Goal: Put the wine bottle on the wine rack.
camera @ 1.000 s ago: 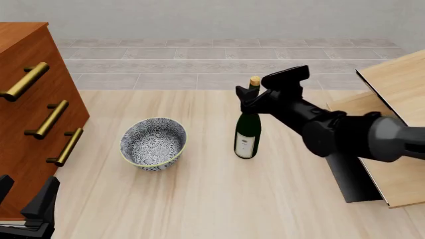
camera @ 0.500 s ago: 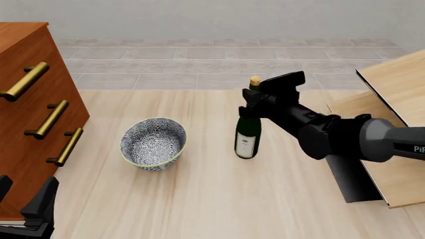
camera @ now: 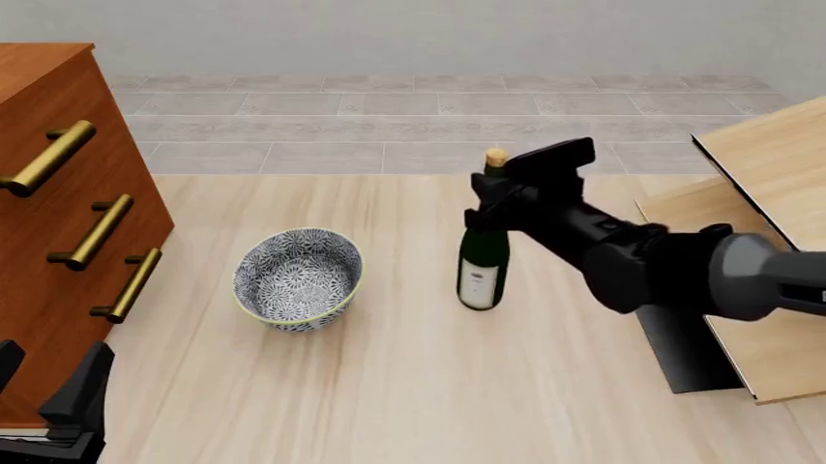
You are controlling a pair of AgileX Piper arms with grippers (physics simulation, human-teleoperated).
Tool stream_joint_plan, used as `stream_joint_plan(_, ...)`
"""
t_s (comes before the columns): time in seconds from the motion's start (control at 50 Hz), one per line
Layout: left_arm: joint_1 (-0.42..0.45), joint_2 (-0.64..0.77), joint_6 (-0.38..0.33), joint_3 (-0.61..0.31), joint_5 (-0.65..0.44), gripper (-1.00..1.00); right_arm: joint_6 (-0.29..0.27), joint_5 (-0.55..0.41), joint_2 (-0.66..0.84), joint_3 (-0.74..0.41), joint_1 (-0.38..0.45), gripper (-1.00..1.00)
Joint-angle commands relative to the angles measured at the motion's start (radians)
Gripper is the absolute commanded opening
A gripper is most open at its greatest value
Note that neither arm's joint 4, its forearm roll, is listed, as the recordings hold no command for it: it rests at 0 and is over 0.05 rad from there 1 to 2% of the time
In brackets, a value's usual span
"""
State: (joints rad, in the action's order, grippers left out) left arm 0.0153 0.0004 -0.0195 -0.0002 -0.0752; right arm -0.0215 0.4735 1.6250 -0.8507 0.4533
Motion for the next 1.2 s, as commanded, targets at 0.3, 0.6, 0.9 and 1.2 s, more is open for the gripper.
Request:
stream_joint_plan(0.3,0.013,0.000,0.004,0.000,0.011,1.00,-0.009,-0.064,-0.158,0.015,0.003,-1.00)
stream_joint_plan(0.6,0.019,0.000,0.006,0.000,0.015,1.00,-0.020,-0.146,-0.265,0.002,0.003,-1.00)
stream_joint_plan(0.9,0.023,0.000,0.015,0.000,0.011,1.00,-0.037,-0.217,-0.349,-0.014,-0.004,-1.00)
stream_joint_plan(1.2,0.024,0.000,0.016,0.000,0.014,1.00,-0.039,-0.304,-0.459,-0.034,-0.056,-1.00)
